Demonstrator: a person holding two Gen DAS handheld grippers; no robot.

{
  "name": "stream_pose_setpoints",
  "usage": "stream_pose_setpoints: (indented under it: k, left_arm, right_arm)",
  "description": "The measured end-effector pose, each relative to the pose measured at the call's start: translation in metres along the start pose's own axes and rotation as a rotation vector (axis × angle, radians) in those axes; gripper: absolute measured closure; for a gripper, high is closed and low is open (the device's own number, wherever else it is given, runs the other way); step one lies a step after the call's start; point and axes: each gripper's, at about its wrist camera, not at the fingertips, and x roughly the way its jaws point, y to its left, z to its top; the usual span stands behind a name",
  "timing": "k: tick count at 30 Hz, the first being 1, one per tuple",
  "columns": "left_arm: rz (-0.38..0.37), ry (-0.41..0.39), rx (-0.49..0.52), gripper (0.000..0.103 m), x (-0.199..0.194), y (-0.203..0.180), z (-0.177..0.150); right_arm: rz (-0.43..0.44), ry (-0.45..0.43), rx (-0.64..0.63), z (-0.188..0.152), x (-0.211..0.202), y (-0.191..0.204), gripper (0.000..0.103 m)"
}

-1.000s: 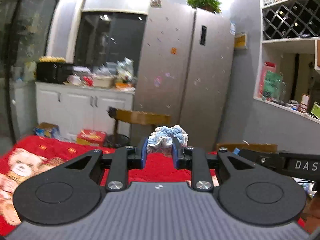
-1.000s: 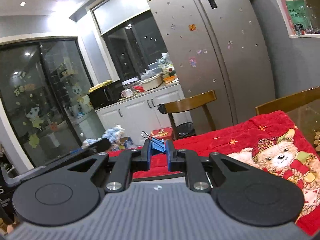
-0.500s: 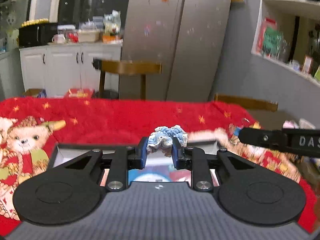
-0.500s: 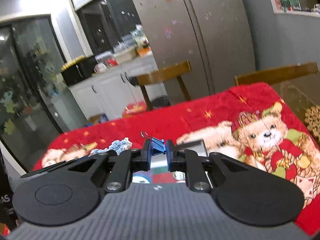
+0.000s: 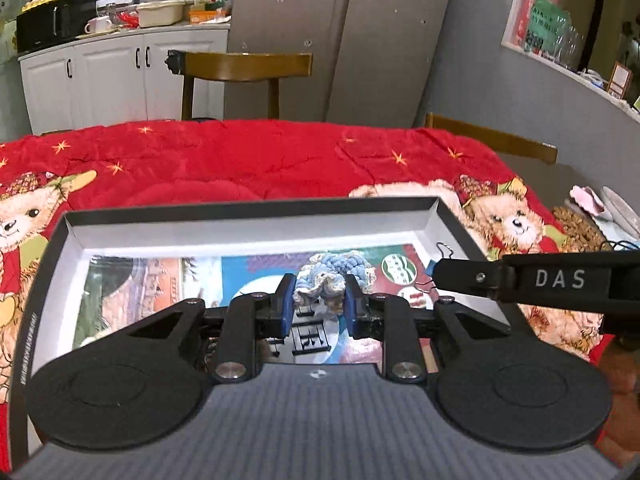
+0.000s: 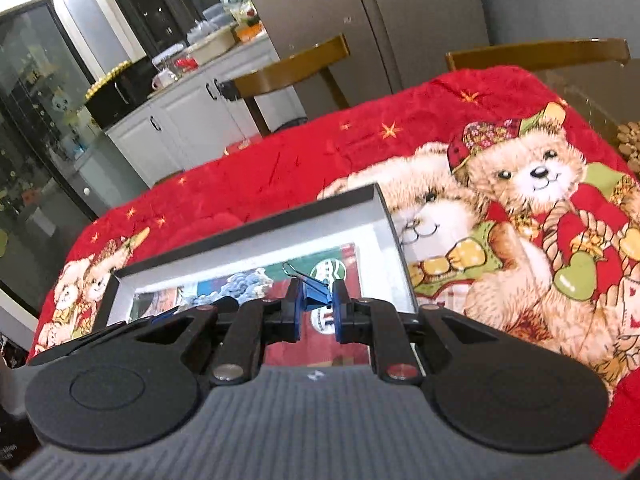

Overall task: Organize objects
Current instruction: 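Lift and carry the blue scrunchie and binder clip over the box, then lower both held items into the box and open both grippers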

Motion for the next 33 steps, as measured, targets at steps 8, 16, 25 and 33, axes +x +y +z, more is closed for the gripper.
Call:
stream_pose_setpoints:
  k: [8,16,25,33]
  left_arm:
    - [0.012,0.031,-0.026,0.074,0.001,0.003,0.000]
    - [0.007,0.055,-0.051,0.073,0.004,0.005,-0.001]
    - [0.025,0.032,-0.045,0.050,-0.016,0.012,0.014]
    - [-0.032,-0.227,-0.012,0.029,-0.135,0.021,0.044]
  right_arm:
    - [-0.020,0.057,0.006,-0.003,0.011,-0.002,0.086]
    - [-0.014,0.099,0.024,-0.007,0.017,-0.002,0.083]
    - [0.054,0.068,0.033,0.001,-0.002,0.001,0.049]
    - [0.253,-0.108,-0.015,0.008,-0.090,0.034,0.036]
